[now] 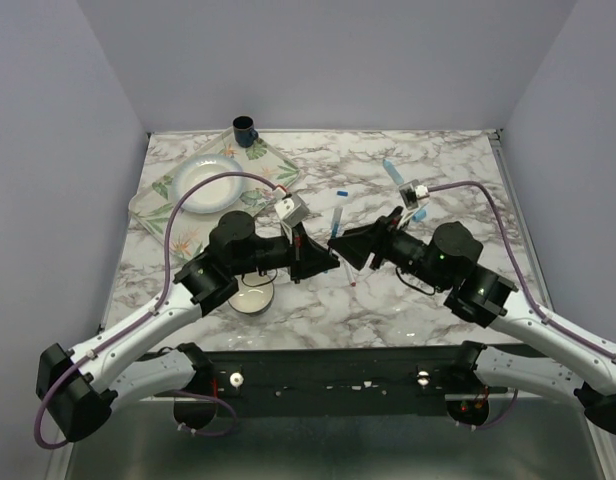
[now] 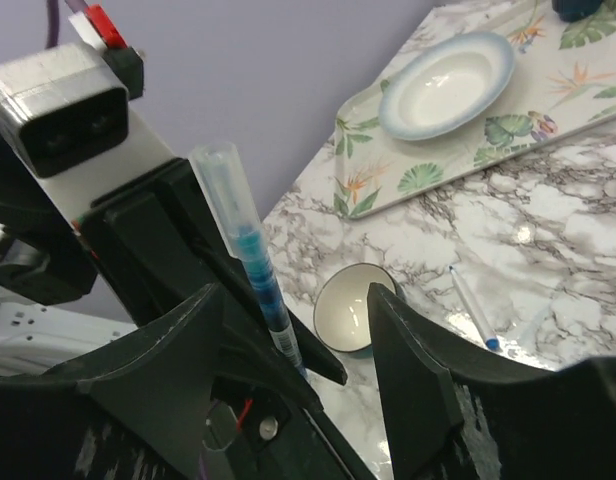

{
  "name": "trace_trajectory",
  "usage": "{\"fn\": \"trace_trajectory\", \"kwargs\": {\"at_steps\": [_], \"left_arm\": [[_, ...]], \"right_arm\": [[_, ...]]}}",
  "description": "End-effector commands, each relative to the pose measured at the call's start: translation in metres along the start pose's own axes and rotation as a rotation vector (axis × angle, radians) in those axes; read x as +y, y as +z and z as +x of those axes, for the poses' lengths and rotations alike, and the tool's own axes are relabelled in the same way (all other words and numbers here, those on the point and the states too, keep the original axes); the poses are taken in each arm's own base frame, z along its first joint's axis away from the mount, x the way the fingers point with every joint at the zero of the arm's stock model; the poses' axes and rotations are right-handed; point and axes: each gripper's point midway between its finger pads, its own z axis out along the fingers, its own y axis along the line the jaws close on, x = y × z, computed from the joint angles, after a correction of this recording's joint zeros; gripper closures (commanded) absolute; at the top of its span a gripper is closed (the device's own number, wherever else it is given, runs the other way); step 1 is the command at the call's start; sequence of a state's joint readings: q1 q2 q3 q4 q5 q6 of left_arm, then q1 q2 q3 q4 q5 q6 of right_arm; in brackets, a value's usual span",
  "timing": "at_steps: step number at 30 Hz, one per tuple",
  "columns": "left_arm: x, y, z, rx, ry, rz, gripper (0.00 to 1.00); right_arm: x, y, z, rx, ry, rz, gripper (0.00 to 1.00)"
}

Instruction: Insert the pens into the pen caps

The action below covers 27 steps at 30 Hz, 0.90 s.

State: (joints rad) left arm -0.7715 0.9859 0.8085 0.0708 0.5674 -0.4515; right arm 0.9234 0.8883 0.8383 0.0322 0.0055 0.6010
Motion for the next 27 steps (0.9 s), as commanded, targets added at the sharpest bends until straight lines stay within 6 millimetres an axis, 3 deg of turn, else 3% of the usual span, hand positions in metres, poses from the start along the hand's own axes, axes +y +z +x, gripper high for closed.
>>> {"fn": "trace_trajectory", "kwargs": {"at_steps": [1,5,9,17,27], "left_arm": [[-0.011,-0.007,-0.012,-0.050,0.084,0.042,1.00],[-0.016,-0.009,-0.012,-0.050,0.089,0.060,1.00],[-0.021,-0.010,-0.012,-0.052,0.091,0.086,1.00],[-0.027,-0.013,-0.013,-0.057,0.097,0.110,1.00],[-0.028,-0.013,-0.013,-0.050,0.093,0.111,1.00]], "right_arm": [[0.033,-0.010,-0.039,-0.065,0.000,-0.075,0.33],[0.051,-0.012,-0.060,-0.101,-0.019,-0.121,0.32],[0.060,-0.007,-0.070,-0.100,-0.032,-0.141,0.32],[0.065,0.007,-0.086,-0.126,-0.083,-0.129,0.38],[0.065,0.018,-0.068,-0.079,-0.088,-0.162,0.54]]}}
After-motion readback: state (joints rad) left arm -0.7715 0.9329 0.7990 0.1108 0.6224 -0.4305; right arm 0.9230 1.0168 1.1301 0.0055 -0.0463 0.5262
